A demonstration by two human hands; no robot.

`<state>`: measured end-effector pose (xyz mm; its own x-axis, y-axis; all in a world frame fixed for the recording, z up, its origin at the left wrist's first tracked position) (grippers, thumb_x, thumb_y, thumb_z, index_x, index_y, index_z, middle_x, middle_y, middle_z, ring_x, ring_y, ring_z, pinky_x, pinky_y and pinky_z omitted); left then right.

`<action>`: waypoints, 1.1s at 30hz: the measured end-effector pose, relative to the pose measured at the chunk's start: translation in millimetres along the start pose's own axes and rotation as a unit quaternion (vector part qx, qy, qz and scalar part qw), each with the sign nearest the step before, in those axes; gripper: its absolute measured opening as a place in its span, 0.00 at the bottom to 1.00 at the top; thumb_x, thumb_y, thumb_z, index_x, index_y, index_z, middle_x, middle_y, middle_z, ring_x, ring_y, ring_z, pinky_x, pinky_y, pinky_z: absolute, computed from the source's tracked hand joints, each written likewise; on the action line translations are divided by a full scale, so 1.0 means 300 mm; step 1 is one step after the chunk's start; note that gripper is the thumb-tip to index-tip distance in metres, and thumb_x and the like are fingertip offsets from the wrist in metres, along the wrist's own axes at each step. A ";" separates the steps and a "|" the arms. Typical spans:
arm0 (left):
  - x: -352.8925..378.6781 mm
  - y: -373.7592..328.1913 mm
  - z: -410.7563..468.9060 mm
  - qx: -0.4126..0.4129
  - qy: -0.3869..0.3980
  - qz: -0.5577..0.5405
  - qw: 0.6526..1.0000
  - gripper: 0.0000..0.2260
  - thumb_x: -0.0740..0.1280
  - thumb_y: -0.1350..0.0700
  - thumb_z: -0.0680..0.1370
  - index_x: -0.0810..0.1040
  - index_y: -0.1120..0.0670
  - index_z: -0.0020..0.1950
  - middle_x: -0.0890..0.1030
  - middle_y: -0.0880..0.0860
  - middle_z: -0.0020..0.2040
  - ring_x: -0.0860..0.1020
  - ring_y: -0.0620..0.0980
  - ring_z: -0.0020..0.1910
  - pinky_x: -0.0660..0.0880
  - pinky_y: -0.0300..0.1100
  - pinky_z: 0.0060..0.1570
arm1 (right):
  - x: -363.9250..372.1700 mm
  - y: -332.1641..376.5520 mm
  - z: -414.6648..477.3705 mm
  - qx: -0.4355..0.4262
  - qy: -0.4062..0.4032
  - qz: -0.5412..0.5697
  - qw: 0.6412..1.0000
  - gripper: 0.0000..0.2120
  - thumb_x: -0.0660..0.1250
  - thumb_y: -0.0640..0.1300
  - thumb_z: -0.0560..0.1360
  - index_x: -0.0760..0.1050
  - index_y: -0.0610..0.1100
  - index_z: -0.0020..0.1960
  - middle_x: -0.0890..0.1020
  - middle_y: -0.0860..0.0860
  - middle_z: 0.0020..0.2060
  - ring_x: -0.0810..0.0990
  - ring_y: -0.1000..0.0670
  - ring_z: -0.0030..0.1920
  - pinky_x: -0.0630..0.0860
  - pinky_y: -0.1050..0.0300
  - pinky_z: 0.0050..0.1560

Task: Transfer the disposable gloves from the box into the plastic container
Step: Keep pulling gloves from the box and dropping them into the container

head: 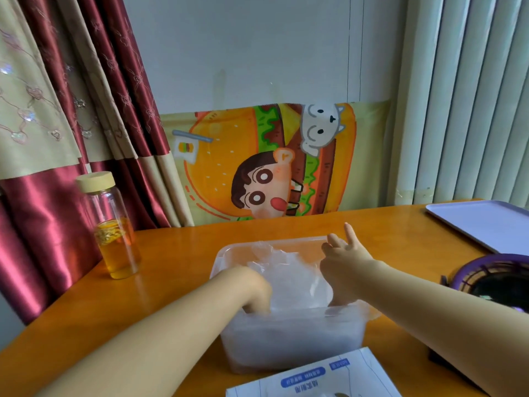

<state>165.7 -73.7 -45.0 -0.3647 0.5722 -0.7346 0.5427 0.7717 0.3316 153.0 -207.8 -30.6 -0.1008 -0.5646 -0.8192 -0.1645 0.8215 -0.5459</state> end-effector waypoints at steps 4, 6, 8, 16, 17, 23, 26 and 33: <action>0.036 0.001 0.036 0.012 0.031 0.084 0.996 0.17 0.52 0.61 0.83 0.69 0.63 0.70 0.72 0.61 0.63 0.70 0.55 0.55 0.67 0.48 0.56 | 0.035 0.027 0.036 -0.001 0.030 -0.052 0.998 0.25 0.60 0.58 0.78 0.67 0.49 0.71 0.51 0.44 0.76 0.41 0.40 0.76 0.34 0.28 0.67; 0.046 -0.002 0.042 0.026 0.025 0.057 0.998 0.14 0.52 0.61 0.83 0.72 0.61 0.65 0.72 0.60 0.58 0.67 0.53 0.51 0.65 0.45 0.51 | 0.034 0.022 0.035 0.003 0.031 -0.043 0.999 0.26 0.59 0.59 0.77 0.67 0.49 0.71 0.52 0.45 0.76 0.42 0.40 0.76 0.34 0.28 0.67; 0.031 0.019 0.031 -0.004 0.014 -0.038 0.999 0.09 0.53 0.62 0.82 0.71 0.60 0.56 0.73 0.60 0.51 0.68 0.54 0.49 0.65 0.46 0.48 | 0.019 0.006 0.018 0.005 0.012 -0.017 1.000 0.28 0.60 0.64 0.76 0.69 0.49 0.69 0.56 0.45 0.75 0.46 0.40 0.75 0.36 0.27 0.67; -0.056 0.110 -0.195 0.048 -0.073 -0.129 0.988 0.32 0.63 0.38 0.77 0.61 0.53 0.76 0.66 0.49 0.75 0.67 0.49 0.71 0.67 0.44 0.68 | -0.149 -0.091 -0.166 0.007 -0.154 0.176 0.972 0.26 0.63 0.67 0.70 0.76 0.55 0.62 0.67 0.53 0.53 0.63 0.48 0.62 0.59 0.43 0.68; -0.060 0.118 -0.231 0.051 -0.096 -0.147 0.983 0.31 0.64 0.41 0.78 0.62 0.52 0.76 0.66 0.48 0.74 0.68 0.48 0.70 0.67 0.42 0.68 | -0.174 -0.093 -0.203 -0.012 -0.195 0.211 0.958 0.22 0.64 0.64 0.71 0.77 0.55 0.60 0.68 0.55 0.52 0.66 0.50 0.60 0.65 0.50 0.64; -0.018 0.120 -0.405 0.080 -0.291 -0.301 0.904 0.22 0.67 0.49 0.78 0.69 0.46 0.72 0.73 0.42 0.67 0.73 0.40 0.60 0.70 0.32 0.54 | -0.179 0.034 -0.404 -0.157 -0.151 0.340 0.915 0.10 0.68 0.52 0.74 0.79 0.52 0.55 0.75 0.63 0.41 0.75 0.64 0.40 0.69 0.77 0.39; 0.085 0.041 -0.433 0.120 -0.305 -0.380 0.865 0.16 0.70 0.49 0.76 0.74 0.43 0.63 0.78 0.40 0.58 0.78 0.38 0.52 0.75 0.36 0.53 | -0.062 0.138 -0.445 -0.178 -0.056 0.341 0.921 0.16 0.69 0.54 0.73 0.75 0.54 0.60 0.78 0.60 0.49 0.77 0.61 0.47 0.72 0.73 0.46; 0.336 -0.182 -0.349 0.142 -0.276 -0.353 0.883 0.36 0.69 0.36 0.71 0.61 0.44 0.75 0.67 0.42 0.72 0.67 0.42 0.68 0.68 0.43 0.67 | 0.070 0.252 -0.421 -0.074 -0.155 0.480 0.860 0.16 0.71 0.57 0.70 0.78 0.52 0.54 0.77 0.60 0.43 0.76 0.56 0.41 0.71 0.66 0.40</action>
<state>20.0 -29.1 -75.1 -0.3070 -0.3055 -0.9014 0.5240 0.7364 -0.4280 14.5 -167.6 -66.8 0.0033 0.4354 -0.9002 -0.2776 0.8652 0.4175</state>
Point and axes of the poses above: each hand's wrist, its own z-axis towards the middle knuckle, its own x-axis out of the palm, y = z × x, the point moved 6 cm from there along z, towards the middle knuckle
